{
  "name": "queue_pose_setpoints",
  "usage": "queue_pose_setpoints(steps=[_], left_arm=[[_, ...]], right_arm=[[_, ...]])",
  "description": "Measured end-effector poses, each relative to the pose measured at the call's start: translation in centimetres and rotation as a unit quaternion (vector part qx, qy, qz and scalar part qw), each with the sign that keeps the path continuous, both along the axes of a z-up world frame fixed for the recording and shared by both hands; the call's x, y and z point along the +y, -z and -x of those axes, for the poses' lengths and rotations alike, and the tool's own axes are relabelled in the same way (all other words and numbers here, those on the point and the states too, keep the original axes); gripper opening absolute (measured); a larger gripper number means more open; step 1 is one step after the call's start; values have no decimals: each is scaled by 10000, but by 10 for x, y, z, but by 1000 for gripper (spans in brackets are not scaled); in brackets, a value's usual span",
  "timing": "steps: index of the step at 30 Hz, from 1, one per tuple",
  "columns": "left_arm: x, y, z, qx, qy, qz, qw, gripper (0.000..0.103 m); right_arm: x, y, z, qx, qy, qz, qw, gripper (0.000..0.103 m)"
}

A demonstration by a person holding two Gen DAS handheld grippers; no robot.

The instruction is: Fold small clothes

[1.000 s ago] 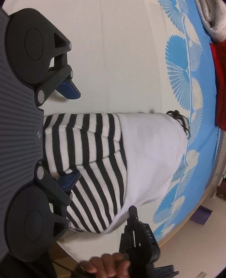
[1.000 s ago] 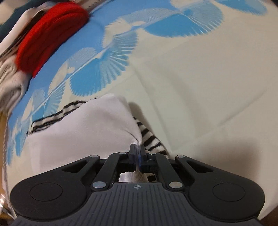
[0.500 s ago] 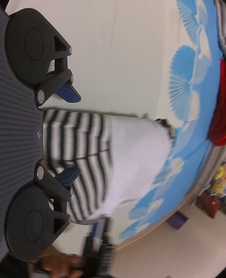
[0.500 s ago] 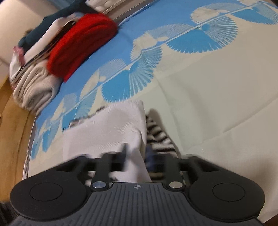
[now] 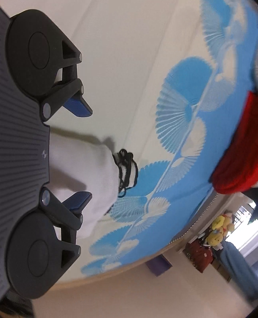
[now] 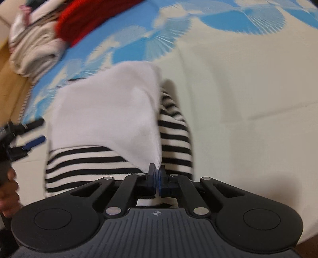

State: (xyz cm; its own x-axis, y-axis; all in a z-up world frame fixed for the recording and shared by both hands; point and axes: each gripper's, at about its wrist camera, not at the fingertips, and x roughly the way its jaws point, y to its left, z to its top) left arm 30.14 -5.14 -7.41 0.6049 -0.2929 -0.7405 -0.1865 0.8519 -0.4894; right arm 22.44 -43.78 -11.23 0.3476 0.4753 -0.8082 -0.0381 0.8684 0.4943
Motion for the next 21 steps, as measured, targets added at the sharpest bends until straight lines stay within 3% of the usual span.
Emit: queue_pose_setpoints(steps=[3,6,7,9,11,15,18,21], left_arm=[[5,20,-26,214,47,504,9985,85],[4,37,-52,286,283,589,9975,44],[5,42,-58,305,260,492,9980,37],[14,55,-65,398,-4,628,9972,35],[20,60,-66,371,-66,705,9968,36],[34,54,-53,344,-268,748,9962,76],[47,50,-31,266,-162,1085,9936,84],[45,62,-18,453,145,1473,9879,88]], right_arm=[[6,0,-2,-39,-78,71,9999,0],[9,2,-4,0,-104,130,9999,0],[10,2,-5,10,-93,132,9999,0],[10,1,-7,-14,-50,66,10000,0],[10,-2,-7,-63,-23,-68,10000,0],[17,-8,-9,-136,-74,31,9999,2],[9,-17,-8,-278,222,-168,9992,11],[-1,-22,-8,-407,515,-431,9969,54]])
